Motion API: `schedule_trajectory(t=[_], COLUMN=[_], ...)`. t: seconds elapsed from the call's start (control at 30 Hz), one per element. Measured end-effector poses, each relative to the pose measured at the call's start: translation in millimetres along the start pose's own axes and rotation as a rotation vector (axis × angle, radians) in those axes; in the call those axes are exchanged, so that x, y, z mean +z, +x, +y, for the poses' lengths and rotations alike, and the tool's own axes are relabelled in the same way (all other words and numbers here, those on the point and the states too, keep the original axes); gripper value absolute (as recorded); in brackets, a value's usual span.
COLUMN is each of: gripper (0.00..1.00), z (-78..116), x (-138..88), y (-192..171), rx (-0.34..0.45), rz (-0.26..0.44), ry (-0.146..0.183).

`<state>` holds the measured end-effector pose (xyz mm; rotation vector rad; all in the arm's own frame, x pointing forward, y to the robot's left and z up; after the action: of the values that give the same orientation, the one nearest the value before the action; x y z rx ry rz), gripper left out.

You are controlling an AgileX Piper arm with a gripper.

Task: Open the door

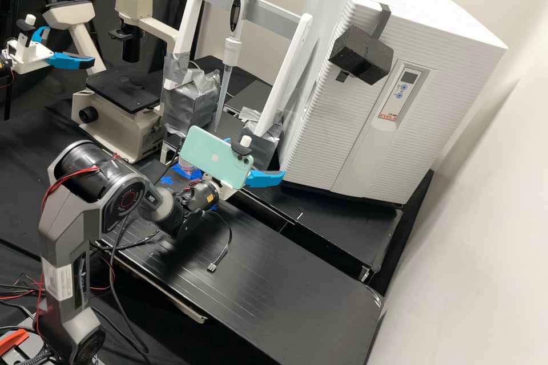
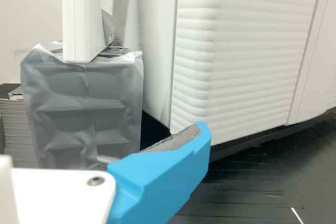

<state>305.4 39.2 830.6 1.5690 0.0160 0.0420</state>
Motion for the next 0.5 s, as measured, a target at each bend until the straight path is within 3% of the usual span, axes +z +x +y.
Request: schedule_trajectory(t=[0.37,0.5], gripper=[1.0,1.0], z=[6.5,26.4], x=[4.7,8.7], y=[-7.4,-23.8], rx=[0.008,0.06], rz=[0.001,0.009], ry=[-0.002,0.043])
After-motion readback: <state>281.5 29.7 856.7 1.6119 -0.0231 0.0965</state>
